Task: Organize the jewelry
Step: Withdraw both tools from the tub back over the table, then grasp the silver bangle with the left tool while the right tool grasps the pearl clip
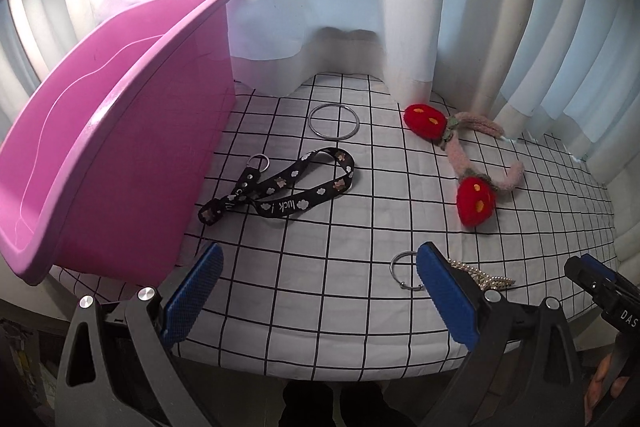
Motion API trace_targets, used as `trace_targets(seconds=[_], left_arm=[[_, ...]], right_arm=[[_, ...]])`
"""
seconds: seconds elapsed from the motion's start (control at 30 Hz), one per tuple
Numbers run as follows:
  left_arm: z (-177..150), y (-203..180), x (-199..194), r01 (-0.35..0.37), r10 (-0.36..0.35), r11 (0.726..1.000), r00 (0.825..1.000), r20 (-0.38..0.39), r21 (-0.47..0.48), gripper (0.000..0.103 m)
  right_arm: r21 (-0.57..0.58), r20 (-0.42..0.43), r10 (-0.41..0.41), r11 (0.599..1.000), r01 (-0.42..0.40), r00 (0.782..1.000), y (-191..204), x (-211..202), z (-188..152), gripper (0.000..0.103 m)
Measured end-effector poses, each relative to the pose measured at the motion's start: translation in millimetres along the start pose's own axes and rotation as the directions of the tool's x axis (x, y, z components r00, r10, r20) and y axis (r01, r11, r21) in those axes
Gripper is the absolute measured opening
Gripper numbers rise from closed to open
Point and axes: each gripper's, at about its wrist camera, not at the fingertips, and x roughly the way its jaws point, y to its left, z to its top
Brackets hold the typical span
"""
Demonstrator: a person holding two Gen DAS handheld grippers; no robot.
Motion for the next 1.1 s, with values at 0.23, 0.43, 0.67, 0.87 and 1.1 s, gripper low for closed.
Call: trace_targets(seconds=[0.23,0.43,0.67,0.87,1.1], left_arm=[[-14.2,-18.2,28.7,0.008,-0.007,0.999,0.999,-0.039,0.033,0.095],[-29.5,-32.3,56.6,0.015,-0.012,0.999,0.996,-0.086,0.036,0.095],[-34.7,-30.0,78.2,0.009,-0.004,0.999,0.996,-0.095,0.054,0.095],[-33.3,-23.3,88.2,0.011,-0.004,0.997,0.996,-0.089,0.076,0.095],[-29.9,-17.7,99.7,0.041,-0.033,0.995,0.996,-0.087,0.093,0.095]], right_arm=[[-0.039,-0.042,-0.004,0.999,0.002,0.999,-9.4,26.9,-13.9,0.073],[-0.012,-0.069,0.032,0.999,-0.033,0.997,-11.6,44.7,-29.7,0.073],[-0.012,-0.093,0.025,1.000,-0.026,0.995,1.7,65.5,-51.0,0.073],[0.045,-0.066,0.020,0.999,-0.017,0.998,11.2,76.6,-61.7,0.073],[0.095,-0.019,-0.041,0.995,0.043,0.999,21.0,87.2,-64.8,0.073]])
